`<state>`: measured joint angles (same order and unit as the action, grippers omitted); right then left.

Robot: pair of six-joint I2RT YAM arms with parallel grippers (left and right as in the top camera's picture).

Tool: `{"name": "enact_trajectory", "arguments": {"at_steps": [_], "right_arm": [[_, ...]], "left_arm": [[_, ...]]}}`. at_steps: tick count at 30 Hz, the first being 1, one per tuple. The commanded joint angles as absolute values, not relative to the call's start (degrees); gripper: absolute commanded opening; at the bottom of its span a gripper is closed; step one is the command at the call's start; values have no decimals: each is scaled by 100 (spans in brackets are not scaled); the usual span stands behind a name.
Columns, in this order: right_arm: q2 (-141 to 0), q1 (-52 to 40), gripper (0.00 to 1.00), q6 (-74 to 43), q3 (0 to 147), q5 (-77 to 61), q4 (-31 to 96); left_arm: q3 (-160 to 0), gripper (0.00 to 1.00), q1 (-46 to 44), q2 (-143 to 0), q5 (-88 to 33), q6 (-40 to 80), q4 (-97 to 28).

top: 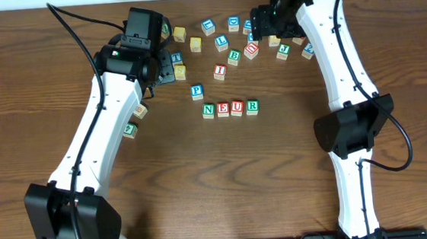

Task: Spell out NEURIPS

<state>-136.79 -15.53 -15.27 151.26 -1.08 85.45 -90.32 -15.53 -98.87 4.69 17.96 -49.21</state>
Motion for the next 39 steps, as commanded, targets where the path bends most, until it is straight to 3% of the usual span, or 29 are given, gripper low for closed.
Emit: {"name": "enact_trajectory", "arguments": {"at_steps": [1, 39], "right_arm": [[-13603, -1629, 80, -1538, 15104, -102, 8560], [-13603, -1660, 81, -1538, 15104, -102, 8698]], "left_arm": [[-8989, 42, -1538, -9806, 521, 1734, -4945], [-8989, 43, -1540, -9806, 517, 1785, -4967]]}}
